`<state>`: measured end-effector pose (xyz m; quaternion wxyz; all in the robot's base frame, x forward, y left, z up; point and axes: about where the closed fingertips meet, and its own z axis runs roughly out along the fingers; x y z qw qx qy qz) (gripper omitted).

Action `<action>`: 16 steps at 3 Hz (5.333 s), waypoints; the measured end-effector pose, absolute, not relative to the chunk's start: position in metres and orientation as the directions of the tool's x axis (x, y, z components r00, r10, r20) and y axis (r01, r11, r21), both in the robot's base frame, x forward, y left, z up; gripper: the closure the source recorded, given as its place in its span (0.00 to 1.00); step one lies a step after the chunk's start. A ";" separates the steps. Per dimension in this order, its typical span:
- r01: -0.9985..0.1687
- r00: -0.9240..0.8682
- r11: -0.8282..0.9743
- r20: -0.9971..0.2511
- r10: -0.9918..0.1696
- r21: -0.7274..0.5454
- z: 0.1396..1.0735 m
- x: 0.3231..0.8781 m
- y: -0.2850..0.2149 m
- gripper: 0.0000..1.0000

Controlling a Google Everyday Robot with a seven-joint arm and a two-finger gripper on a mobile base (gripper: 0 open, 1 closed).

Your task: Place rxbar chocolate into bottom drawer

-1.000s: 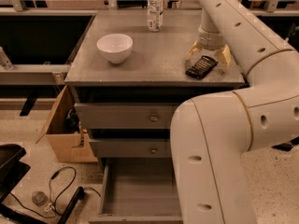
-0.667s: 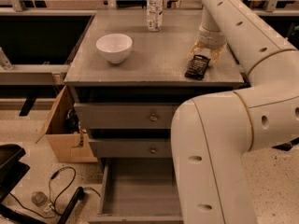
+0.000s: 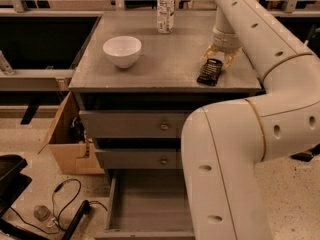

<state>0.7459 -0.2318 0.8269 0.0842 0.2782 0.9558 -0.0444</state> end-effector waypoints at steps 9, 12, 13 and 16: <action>0.305 -0.911 0.937 -0.341 0.234 -0.172 0.963 0.640 -0.297 1.00; 0.355 -0.897 0.933 -0.263 0.356 0.054 0.863 0.484 -0.387 1.00; 0.375 -0.905 0.912 -0.146 0.399 0.168 0.760 0.471 -0.391 1.00; 0.405 -0.908 0.837 0.059 0.414 0.368 0.615 0.484 -0.370 1.00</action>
Offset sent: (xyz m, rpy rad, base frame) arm -0.0058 0.0827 0.0466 -0.3256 -0.0710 0.3258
